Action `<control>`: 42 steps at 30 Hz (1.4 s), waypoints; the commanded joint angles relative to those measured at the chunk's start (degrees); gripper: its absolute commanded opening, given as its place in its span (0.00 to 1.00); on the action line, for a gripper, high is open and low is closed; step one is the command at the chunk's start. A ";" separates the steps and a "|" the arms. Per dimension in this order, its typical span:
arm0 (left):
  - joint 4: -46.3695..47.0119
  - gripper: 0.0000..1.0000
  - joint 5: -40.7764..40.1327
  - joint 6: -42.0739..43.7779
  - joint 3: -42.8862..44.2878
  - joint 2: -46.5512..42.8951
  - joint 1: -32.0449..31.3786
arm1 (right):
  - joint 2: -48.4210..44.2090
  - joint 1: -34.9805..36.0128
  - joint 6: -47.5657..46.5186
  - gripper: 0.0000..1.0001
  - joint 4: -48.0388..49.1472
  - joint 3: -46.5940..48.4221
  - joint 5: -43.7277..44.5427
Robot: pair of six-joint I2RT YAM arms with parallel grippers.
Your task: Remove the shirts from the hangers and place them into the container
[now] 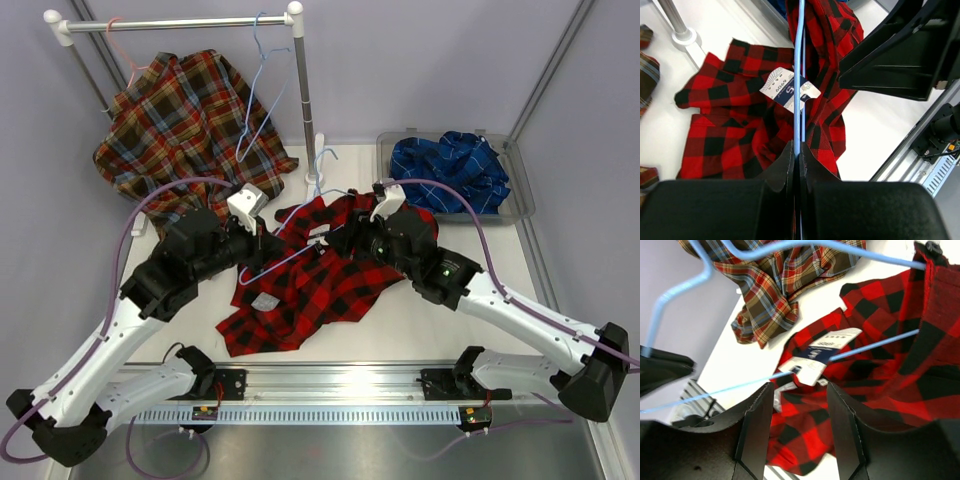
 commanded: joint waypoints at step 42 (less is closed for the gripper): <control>14.82 0.00 2.08 -5.86 -7.52 -4.47 0.09 | 6.33 -0.38 15.14 0.24 6.91 -3.18 4.65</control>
